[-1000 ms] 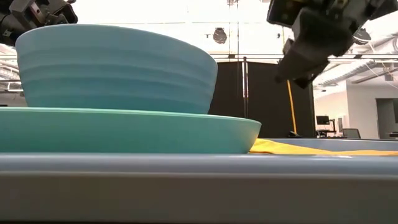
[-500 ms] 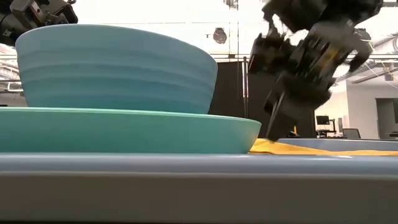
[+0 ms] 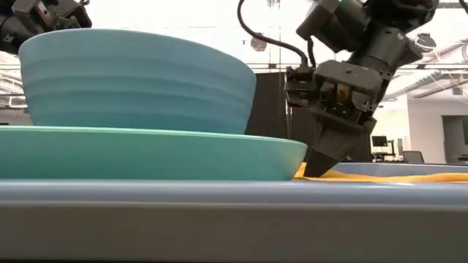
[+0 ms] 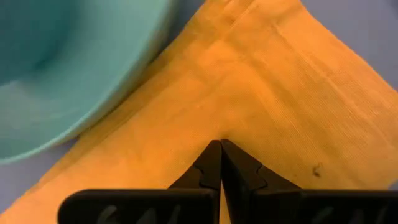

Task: Set up tray
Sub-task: Put the yellow napkin on the blue serving tray to the top right of the green plate

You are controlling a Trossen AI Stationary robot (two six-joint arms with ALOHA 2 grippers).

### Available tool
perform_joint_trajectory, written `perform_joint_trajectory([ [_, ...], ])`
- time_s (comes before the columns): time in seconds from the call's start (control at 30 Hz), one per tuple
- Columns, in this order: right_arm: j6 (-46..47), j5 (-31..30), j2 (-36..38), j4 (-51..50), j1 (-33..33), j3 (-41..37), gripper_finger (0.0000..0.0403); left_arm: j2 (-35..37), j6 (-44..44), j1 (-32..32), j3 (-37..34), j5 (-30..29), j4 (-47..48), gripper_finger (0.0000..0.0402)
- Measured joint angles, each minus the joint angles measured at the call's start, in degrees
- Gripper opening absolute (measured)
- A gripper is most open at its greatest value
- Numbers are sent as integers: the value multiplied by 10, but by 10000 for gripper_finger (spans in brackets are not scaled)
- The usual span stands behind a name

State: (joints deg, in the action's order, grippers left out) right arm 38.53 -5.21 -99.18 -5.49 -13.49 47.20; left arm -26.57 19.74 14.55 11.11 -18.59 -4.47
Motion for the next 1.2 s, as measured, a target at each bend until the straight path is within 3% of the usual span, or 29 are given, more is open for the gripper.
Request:
perform_joint_trajectory([
  [0.2,99,-80,22,-92,-35,-1,0,0,-3,0,0,1,5,113],
  [0.6,238,-69,24,-155,-107,-2,0,0,-3,0,0,5,14,113],
  [1.0,175,1,24,-151,-119,-2,0,0,-5,0,0,5,14,113],
  [1.2,148,-6,39,-154,-111,-3,0,0,-5,0,0,2,14,113],
])
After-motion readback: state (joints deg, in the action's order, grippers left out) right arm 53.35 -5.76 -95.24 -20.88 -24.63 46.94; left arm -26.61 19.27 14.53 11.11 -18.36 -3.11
